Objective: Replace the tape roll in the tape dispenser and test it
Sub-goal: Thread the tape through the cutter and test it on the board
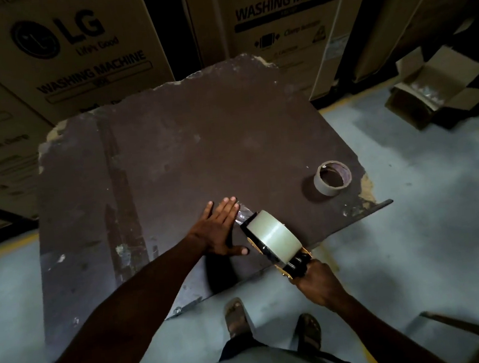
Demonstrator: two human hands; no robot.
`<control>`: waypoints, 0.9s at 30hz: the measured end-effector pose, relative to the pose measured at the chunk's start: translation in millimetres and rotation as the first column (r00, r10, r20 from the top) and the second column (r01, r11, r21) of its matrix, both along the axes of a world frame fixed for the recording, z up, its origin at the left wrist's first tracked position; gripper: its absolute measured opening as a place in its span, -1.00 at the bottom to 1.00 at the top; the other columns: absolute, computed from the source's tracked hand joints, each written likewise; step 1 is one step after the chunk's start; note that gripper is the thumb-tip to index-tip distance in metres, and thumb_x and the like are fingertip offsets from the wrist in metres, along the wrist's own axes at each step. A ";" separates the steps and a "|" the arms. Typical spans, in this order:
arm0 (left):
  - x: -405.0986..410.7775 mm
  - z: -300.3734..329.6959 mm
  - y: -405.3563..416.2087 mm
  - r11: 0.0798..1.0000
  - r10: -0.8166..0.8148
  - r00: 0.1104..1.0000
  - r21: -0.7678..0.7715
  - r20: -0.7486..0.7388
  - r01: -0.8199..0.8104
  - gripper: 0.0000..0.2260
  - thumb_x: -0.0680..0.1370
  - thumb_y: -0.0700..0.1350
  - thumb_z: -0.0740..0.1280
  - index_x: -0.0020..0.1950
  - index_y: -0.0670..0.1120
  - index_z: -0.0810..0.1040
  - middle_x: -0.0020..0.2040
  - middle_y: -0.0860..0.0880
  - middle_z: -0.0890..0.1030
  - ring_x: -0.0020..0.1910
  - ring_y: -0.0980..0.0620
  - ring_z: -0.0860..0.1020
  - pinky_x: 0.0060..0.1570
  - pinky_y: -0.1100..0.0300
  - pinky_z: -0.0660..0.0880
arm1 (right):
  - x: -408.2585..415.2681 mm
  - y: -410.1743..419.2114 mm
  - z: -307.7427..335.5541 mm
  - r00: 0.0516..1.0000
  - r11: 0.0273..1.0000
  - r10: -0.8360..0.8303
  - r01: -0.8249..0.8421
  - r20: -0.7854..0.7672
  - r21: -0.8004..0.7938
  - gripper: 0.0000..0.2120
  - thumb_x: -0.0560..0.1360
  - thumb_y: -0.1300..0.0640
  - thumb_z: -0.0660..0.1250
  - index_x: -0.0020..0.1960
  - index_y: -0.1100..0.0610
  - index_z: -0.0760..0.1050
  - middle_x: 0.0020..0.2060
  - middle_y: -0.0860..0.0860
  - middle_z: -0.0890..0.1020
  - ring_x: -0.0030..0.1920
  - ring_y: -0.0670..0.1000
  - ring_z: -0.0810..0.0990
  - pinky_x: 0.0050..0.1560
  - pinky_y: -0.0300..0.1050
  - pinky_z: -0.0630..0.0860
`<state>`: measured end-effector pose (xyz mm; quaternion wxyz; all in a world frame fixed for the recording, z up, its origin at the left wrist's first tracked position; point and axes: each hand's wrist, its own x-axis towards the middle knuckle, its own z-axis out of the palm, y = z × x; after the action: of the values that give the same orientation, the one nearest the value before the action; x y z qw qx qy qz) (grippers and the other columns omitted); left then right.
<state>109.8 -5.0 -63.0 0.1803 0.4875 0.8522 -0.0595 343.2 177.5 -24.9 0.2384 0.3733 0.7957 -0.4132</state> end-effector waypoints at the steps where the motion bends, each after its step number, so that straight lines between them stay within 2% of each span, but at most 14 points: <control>1: 1.9 2.5 1.7 1.000 0.009 1.000 -0.008 0.001 -0.009 0.17 0.27 0.65 -0.02 0.58 -0.16 -0.18 0.61 -0.12 -0.17 0.58 -0.07 -0.19 0.51 -0.21 -0.17 | 2.7 0.6 -1.6 1.000 1.000 -0.011 0.011 -0.004 0.002 -0.42 0.29 -0.25 0.34 0.13 0.14 0.59 0.07 0.19 0.68 0.09 0.23 0.63 0.03 -0.06 0.51; 4: 8.9 4.1 3.9 1.000 0.028 1.000 0.004 -0.001 -0.028 0.19 0.26 0.65 -0.02 0.58 -0.18 -0.18 0.60 -0.15 -0.17 0.58 -0.09 -0.20 0.51 -0.21 -0.18 | 6.1 1.1 -2.7 1.000 1.000 -0.021 0.021 -0.020 0.002 -0.37 0.24 -0.30 0.31 0.12 0.11 0.60 0.06 0.17 0.69 0.09 0.22 0.64 0.04 -0.06 0.53; 7: 20.1 3.1 6.4 0.998 -0.037 0.999 0.054 -0.010 0.038 0.15 0.30 0.62 0.02 0.58 -0.19 -0.11 0.61 -0.18 -0.09 0.59 -0.11 -0.15 0.51 -0.21 -0.19 | 5.6 4.2 -7.2 1.000 1.000 0.000 -0.001 -0.027 -0.021 -0.27 0.18 -0.36 0.27 0.17 0.09 0.60 0.11 0.13 0.68 0.15 0.20 0.62 0.10 -0.05 0.54; 11: 39.9 1.0 12.2 0.976 -0.204 0.979 0.073 -0.015 0.205 0.07 0.35 0.57 0.07 0.56 -0.22 0.07 0.59 -0.24 0.02 0.58 -0.21 -0.09 0.50 -0.28 -0.13 | 5.7 6.2 -9.7 1.000 1.000 -0.018 0.018 -0.018 -0.008 -0.53 0.37 -0.11 0.45 0.17 0.15 0.61 0.09 0.15 0.69 0.08 0.16 0.64 0.01 -0.12 0.51; 13: 43.9 0.9 12.4 0.976 -0.205 0.979 0.072 -0.005 0.205 0.04 0.36 0.56 0.08 0.56 -0.19 0.12 0.58 -0.25 0.07 0.57 -0.23 -0.08 0.48 -0.32 -0.10 | 6.3 6.1 -11.8 1.000 1.000 -0.027 0.026 -0.015 -0.010 -0.61 0.41 -0.04 0.47 0.14 0.16 0.62 0.06 0.15 0.70 0.01 0.15 0.64 -0.07 -0.16 0.44; 15: 43.9 2.5 12.8 0.978 -0.196 0.981 0.069 -0.006 0.196 0.02 0.36 0.56 0.10 0.55 -0.18 0.14 0.58 -0.24 0.08 0.58 -0.21 -0.07 0.47 -0.34 -0.09 | 6.7 6.1 -12.2 1.000 1.000 -0.022 0.022 -0.018 -0.003 -0.65 0.41 -0.01 0.47 0.12 0.16 0.63 0.05 0.15 0.70 0.04 0.17 0.65 -0.09 -0.18 0.41; 19: 45.7 6.4 14.8 0.983 -0.181 0.983 0.044 0.001 0.181 0.05 0.34 0.57 0.09 0.57 -0.16 0.06 0.59 -0.23 0.02 0.58 -0.19 -0.10 0.46 -0.35 -0.13 | 8.7 6.5 -13.5 1.000 1.000 -0.013 0.013 -0.024 -0.007 -0.65 0.40 -0.04 0.47 0.09 0.15 0.64 0.00 0.13 0.70 -0.02 0.15 0.65 -0.10 -0.18 0.42; 21: 47.6 5.4 16.4 0.986 -0.164 0.986 0.005 -0.006 0.164 0.09 0.31 0.60 0.06 0.58 -0.14 0.01 0.60 -0.22 -0.03 0.58 -0.17 -0.13 0.46 -0.34 -0.17 | 10.2 7.1 -14.0 1.000 1.000 -0.019 0.019 -0.024 -0.021 -0.63 0.38 -0.07 0.46 0.08 0.14 0.64 -0.04 0.11 0.70 -0.09 0.11 0.63 -0.15 -0.19 0.40; 24: 50.4 2.9 18.9 0.993 -0.120 0.993 -0.019 -0.011 0.120 0.20 0.22 0.65 0.05 0.58 -0.16 -0.09 0.60 -0.19 -0.07 0.59 -0.15 -0.11 0.47 -0.31 -0.19 | 20.8 11.3 -14.8 0.999 1.000 -0.011 0.011 -0.034 -0.014 -0.61 0.37 -0.10 0.46 0.09 0.12 0.64 -0.04 0.09 0.71 -0.10 0.09 0.64 -0.16 -0.21 0.39; 27: 52.3 2.3 19.0 0.996 -0.082 0.997 -0.020 -0.006 0.082 0.28 0.14 0.69 -0.03 0.58 -0.18 -0.13 0.61 -0.17 -0.11 0.59 -0.11 -0.13 0.48 -0.27 -0.23 | 44.0 18.8 -15.8 0.999 1.000 0.005 -0.005 -0.049 0.002 -0.65 0.41 -0.05 0.49 0.12 0.10 0.63 -0.09 0.01 0.70 -0.18 -0.04 0.63 -0.24 -0.26 0.43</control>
<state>162.0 14.0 -60.7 0.1798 0.5201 0.8314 -0.0768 387.1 196.4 -40.6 0.2193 0.3614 0.8027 -0.4207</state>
